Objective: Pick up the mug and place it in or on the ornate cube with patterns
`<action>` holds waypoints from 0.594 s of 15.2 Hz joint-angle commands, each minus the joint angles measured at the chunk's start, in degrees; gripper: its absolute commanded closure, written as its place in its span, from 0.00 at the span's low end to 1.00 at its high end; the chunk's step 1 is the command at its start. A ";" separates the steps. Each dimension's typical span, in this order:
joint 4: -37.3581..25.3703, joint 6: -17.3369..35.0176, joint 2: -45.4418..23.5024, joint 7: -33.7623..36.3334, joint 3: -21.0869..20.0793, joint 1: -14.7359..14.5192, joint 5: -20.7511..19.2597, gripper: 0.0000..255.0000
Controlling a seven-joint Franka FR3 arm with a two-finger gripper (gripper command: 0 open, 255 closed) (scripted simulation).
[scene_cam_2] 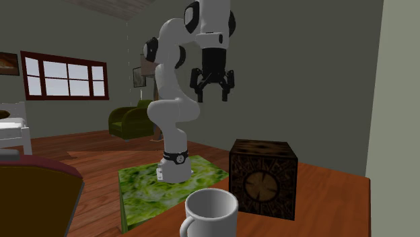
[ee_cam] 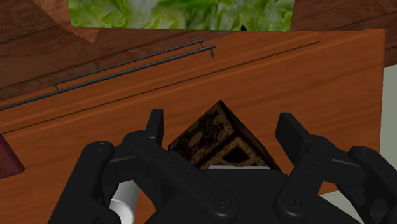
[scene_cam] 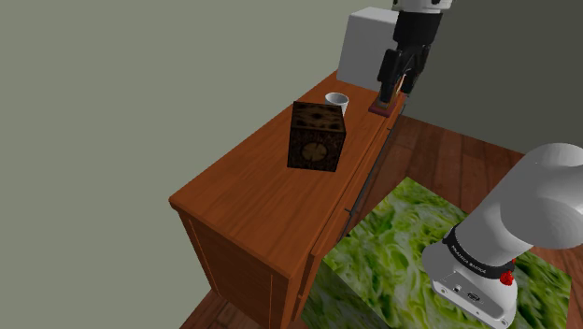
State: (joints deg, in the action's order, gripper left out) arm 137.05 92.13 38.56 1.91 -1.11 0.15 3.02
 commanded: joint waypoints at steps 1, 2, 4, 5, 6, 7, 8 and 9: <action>-0.07 3.87 -3.66 -1.45 0.68 0.42 -1.09 0.00; -0.41 5.47 -5.47 -2.08 0.99 0.63 -1.56 0.00; -1.33 8.56 -9.21 -3.29 1.59 1.02 -2.46 0.00; -1.91 10.04 -11.13 -3.87 1.88 1.21 -2.88 0.00; -2.57 11.48 -13.08 -4.43 2.17 1.39 -3.28 0.00; -3.30 12.87 -15.04 -4.97 2.45 1.56 -3.66 0.00; -4.11 14.20 -17.03 -5.50 2.73 1.73 -4.02 0.00; -4.99 15.49 -19.04 -6.03 3.00 1.89 -4.35 0.00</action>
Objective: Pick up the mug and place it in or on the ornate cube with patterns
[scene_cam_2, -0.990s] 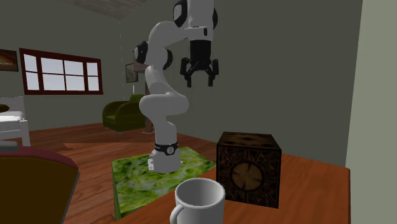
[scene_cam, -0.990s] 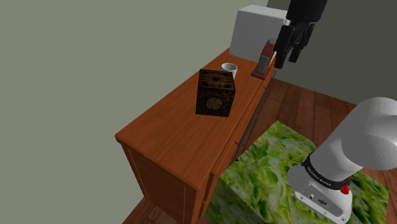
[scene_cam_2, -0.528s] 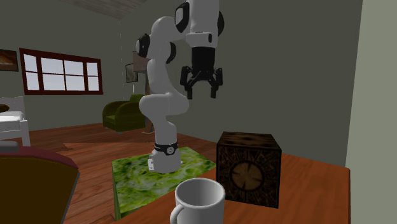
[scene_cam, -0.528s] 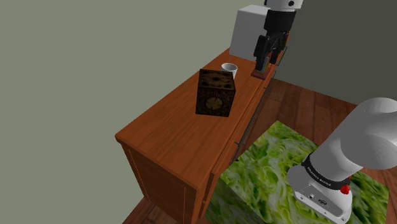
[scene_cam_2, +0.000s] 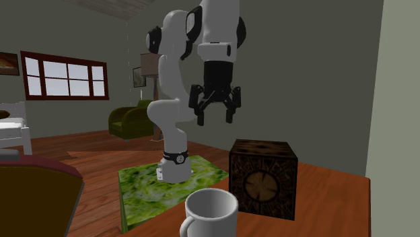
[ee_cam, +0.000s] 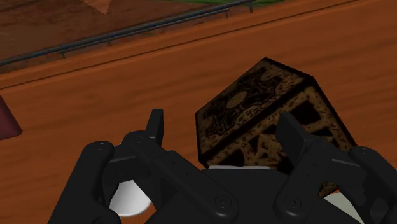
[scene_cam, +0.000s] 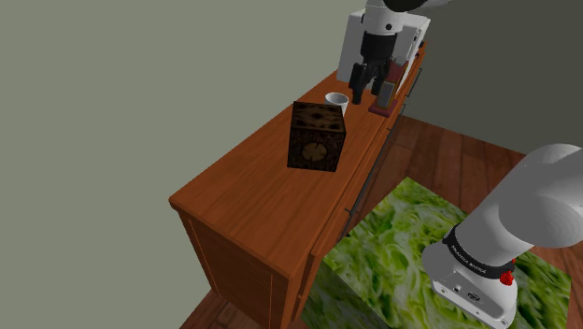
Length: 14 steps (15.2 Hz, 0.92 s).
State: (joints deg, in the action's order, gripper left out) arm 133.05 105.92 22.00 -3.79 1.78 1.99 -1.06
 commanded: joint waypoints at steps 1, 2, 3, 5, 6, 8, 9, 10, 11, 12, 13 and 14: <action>-1.95 2.93 -4.50 -0.83 0.37 0.21 -0.59 0.00; -2.99 4.10 -6.53 -1.33 0.62 0.36 -0.88 0.00; -4.09 5.21 -8.58 -1.82 0.86 0.51 -1.16 0.00; -6.52 7.25 -12.70 -2.78 1.31 0.81 -1.64 0.00; -7.85 8.18 -14.77 -3.25 1.52 0.96 -1.84 0.00; -10.72 9.84 -18.93 -4.18 1.90 1.26 -2.20 0.00; -12.26 10.57 -21.01 -4.63 2.08 1.40 -2.35 0.00; -13.88 11.23 -23.11 -5.08 2.24 1.55 -2.48 0.00; -15.57 11.83 -25.20 -5.52 2.39 1.71 -2.59 0.00; -17.34 12.36 -27.31 -5.96 2.53 1.87 -2.68 0.00; -19.19 12.82 -29.42 -6.40 2.65 2.03 -2.77 0.00; -21.12 13.21 -31.54 -6.83 2.76 2.21 -2.84 0.00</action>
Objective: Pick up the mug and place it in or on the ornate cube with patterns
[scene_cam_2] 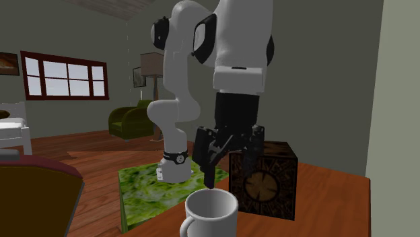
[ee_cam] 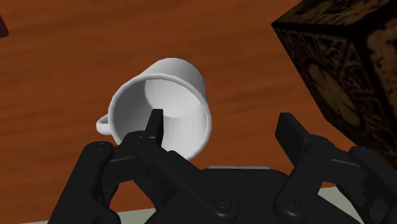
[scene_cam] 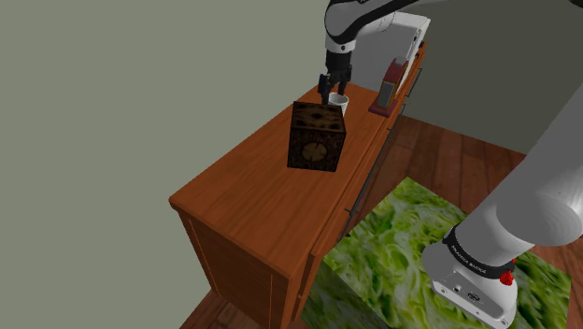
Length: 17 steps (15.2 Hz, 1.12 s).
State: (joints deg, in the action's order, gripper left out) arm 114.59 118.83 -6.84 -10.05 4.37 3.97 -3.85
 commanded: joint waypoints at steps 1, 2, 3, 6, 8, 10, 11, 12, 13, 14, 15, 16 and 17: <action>-3.25 0.40 -3.35 -0.69 0.19 0.28 -0.07 0.00; -2.82 1.11 -3.63 -0.70 0.20 0.31 -0.08 0.00; -2.40 1.83 -3.92 -0.70 0.22 0.34 -0.08 0.00; -1.22 3.95 -4.86 -0.71 0.27 0.44 -0.07 0.00; -0.29 5.76 -5.74 -0.72 0.31 0.52 -0.07 0.00; -0.29 5.76 -5.74 -0.71 0.31 0.52 -0.07 0.00; -0.29 5.76 -5.74 -0.72 0.31 0.52 -0.07 0.00; -0.29 5.76 -5.74 -0.72 0.31 0.52 -0.07 0.00; -0.29 5.76 -5.74 -0.72 0.31 0.52 -0.07 0.00; -0.29 5.76 -5.74 -0.72 0.31 0.52 -0.07 0.00; -0.29 5.76 -5.74 -0.72 0.31 0.52 -0.07 0.00; -0.29 5.75 -5.74 -0.71 0.31 0.52 -0.07 0.00; -0.29 5.75 -5.74 -0.71 0.31 0.52 -0.07 1.00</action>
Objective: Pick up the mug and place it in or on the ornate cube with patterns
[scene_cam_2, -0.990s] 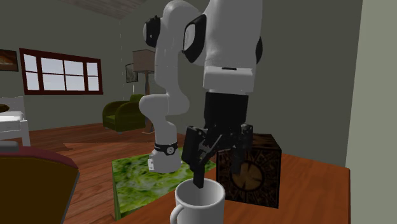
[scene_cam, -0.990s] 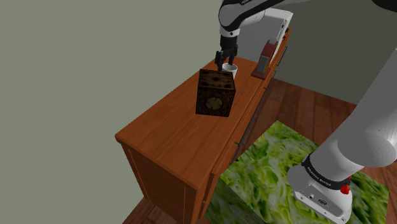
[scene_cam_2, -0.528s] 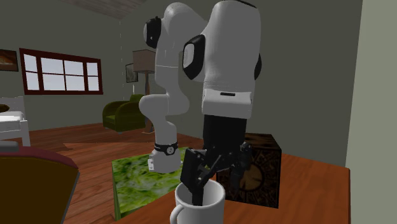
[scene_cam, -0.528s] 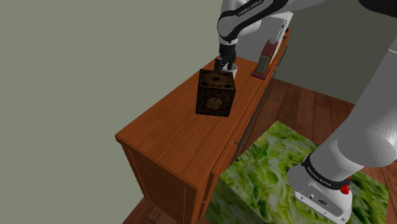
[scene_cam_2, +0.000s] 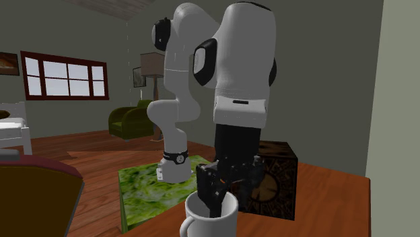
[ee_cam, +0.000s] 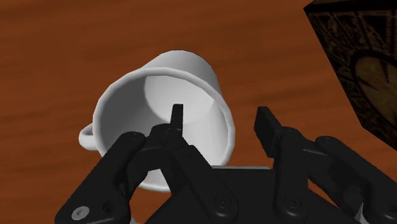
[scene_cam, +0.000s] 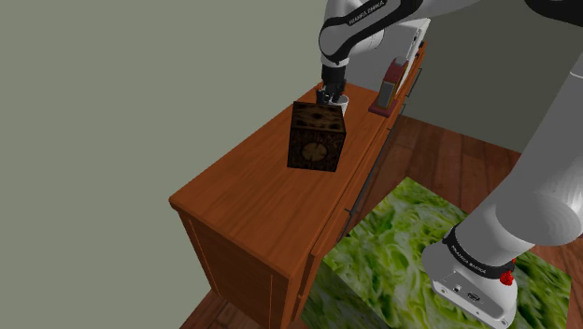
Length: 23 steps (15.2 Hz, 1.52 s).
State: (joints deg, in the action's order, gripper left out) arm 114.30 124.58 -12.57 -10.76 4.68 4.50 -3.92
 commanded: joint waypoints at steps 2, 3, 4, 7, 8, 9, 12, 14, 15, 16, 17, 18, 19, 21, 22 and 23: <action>0.00 0.00 0.00 0.00 0.00 0.00 0.00 1.00; 0.00 0.00 0.00 0.00 0.00 0.00 0.00 1.00; 0.00 0.00 0.00 0.00 0.00 0.00 0.00 1.00; -0.01 0.00 -0.01 0.00 0.00 0.00 0.00 1.00; 0.00 0.00 0.00 0.00 0.00 0.00 0.00 1.00; 0.00 0.01 0.00 0.00 0.00 0.00 0.00 1.00; -0.93 -2.05 1.13 -0.10 0.00 -0.03 -0.01 1.00; -1.64 -3.45 1.81 -0.17 0.00 -0.05 -0.02 1.00; -2.01 -4.15 2.15 -0.20 0.00 -0.06 -0.02 1.00; -2.39 -4.85 2.47 -0.23 0.00 -0.07 -0.02 1.00; -2.78 -5.55 2.78 -0.27 0.00 -0.08 -0.02 1.00; -3.19 -6.25 3.08 -0.30 0.00 -0.09 -0.02 1.00; -3.60 -6.96 3.37 -0.34 0.00 -0.10 -0.02 1.00; -4.48 -8.38 3.92 -0.41 0.00 -0.11 -0.02 1.00; -4.93 -9.09 4.18 -0.45 -0.01 -0.12 -0.02 1.00; -5.40 -9.81 4.42 -0.48 -0.01 -0.13 -0.02 1.00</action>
State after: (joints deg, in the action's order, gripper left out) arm 109.24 115.59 -8.62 -11.21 4.67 4.38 -3.93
